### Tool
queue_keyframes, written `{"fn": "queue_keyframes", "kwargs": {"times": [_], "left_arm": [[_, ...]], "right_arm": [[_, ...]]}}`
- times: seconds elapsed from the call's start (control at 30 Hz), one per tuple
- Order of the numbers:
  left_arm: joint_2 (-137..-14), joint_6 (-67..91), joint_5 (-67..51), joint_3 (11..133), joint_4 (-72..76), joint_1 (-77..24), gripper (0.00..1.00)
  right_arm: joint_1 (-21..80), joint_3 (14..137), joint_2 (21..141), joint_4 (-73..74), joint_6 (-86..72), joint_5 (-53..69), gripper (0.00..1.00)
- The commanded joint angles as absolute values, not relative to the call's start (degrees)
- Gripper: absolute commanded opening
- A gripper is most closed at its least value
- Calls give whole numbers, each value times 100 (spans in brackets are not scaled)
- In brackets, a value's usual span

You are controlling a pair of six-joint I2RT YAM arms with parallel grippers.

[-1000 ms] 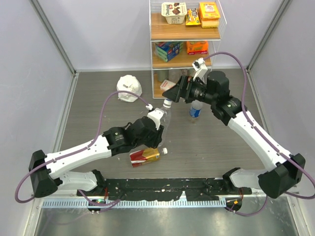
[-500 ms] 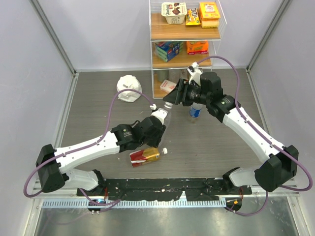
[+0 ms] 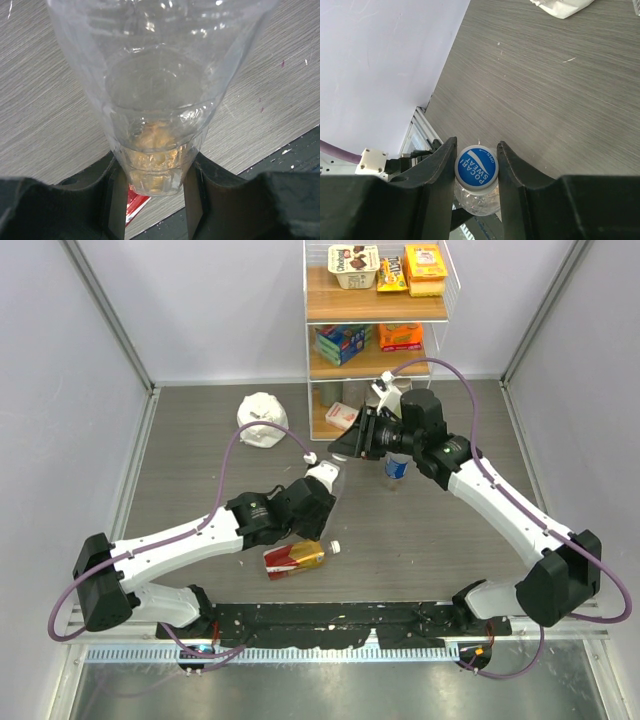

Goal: Unscrew the bottle caps

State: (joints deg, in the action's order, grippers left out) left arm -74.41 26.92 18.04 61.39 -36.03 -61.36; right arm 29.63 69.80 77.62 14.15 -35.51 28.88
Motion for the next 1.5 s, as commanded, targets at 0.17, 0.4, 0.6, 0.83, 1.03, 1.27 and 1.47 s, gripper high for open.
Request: {"fn": "queue_keyframes", "kwargs": {"times": [0.17, 0.4, 0.6, 0.83, 1.03, 1.27, 1.47], "left_arm": [[-7304, 2725, 1802, 6284, -3454, -6117, 0], [-7023, 2646, 1196, 6021, -2954, -6108, 0], [-6671, 2461, 318, 5661, -2286, -6108, 0], [-6680, 2277, -1062, 5564, -1803, -6108, 0], [-6557, 2180, -1880, 5309, -1284, -6117, 0], [-6337, 2153, -1907, 5159, -1178, -6117, 0], [-6337, 2162, -1986, 5071, -1151, -6108, 0]], "right_arm": [[3023, 6970, 7480, 801, -3384, 3365, 1], [3023, 6864, 7146, 115, -3174, 4112, 1], [3015, 6742, 6873, -420, -2892, 4981, 1], [2997, 6522, 6697, -1449, -3347, 6098, 1], [2953, 6346, 6530, -2329, -3727, 6425, 2], [2874, 6346, 6478, -2460, -3787, 6460, 1], [2690, 6337, 6469, -2874, -4096, 6197, 1]]}}
